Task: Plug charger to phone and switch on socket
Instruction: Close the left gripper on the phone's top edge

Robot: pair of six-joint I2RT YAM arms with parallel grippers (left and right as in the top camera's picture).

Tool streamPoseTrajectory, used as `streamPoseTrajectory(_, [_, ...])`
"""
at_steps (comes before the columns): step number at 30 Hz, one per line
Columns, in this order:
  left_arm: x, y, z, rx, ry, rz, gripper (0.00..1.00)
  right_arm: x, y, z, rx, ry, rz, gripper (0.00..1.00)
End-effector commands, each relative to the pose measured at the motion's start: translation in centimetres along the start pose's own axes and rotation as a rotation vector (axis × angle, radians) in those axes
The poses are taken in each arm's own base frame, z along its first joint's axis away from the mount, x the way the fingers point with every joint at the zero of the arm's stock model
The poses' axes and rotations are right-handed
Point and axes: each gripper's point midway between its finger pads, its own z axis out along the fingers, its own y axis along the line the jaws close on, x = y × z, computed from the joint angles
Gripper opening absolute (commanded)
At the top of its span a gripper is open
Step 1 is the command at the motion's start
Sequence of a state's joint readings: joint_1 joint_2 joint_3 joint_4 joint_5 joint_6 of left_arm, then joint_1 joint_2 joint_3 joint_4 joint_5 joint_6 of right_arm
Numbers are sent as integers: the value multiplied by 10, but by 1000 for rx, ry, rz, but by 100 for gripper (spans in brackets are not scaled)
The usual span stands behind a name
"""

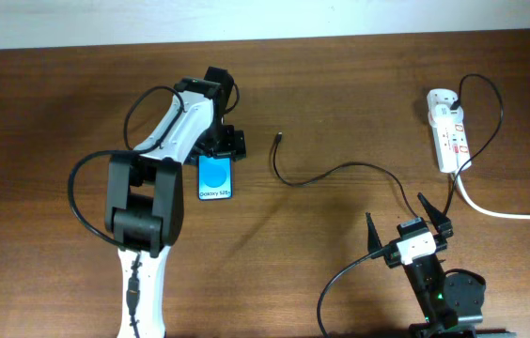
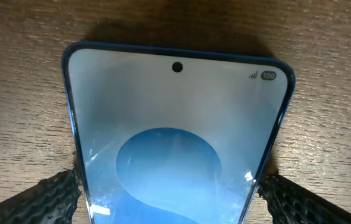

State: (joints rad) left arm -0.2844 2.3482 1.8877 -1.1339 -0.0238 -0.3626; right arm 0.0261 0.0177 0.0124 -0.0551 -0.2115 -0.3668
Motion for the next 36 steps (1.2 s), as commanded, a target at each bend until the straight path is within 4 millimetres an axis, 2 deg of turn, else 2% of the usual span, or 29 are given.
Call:
streamPoseTrajectory(1, [21,8,24,-34,73,12,100,1,5,0,-22,-5,8,98])
streamPoseTrajectory(4, [16,6,24,-27,55,12,100,1,5,0,-22,-5,8,98])
streamPoseTrajectory(8, [13,5,24,-23,41,12,90,1,5,0,-22,-5,8,98])
streamPoseTrajectory(16, [11,4,25,-19,32,14,84,1,5,0,-22,-5,8,99])
streamPoseTrajectory(17, [10,5,25,-22,29,14,78,1,5,0,-22,-5,8,98])
streamPoseTrajectory(19, [7,3,24,-17,16,13,73,1,5,0,-22,-5,8,98])
streamPoseTrajectory(22, [4,2,21,-13,6,13,73,1,5,0,-22,-5,8,98])
streamPoseTrajectory(26, [-15,-3,-7,12,-43,4,74,1,5,0,-22,-5,8,98])
streamPoseTrajectory(27, [-24,-6,-24,35,-66,-2,74,1,5,0,-22,-5,8,98])
streamPoseTrajectory(30, [-38,-15,-58,112,-103,-31,71,1,5,0,-22,-5,8,98])
streamPoseTrajectory(32, [-42,-20,-72,164,-110,-61,62,1,5,0,-22,-5,8,98])
streamPoseTrajectory(36, [-43,-39,-89,332,-74,-128,30,1,5,0,-22,-5,8,98])
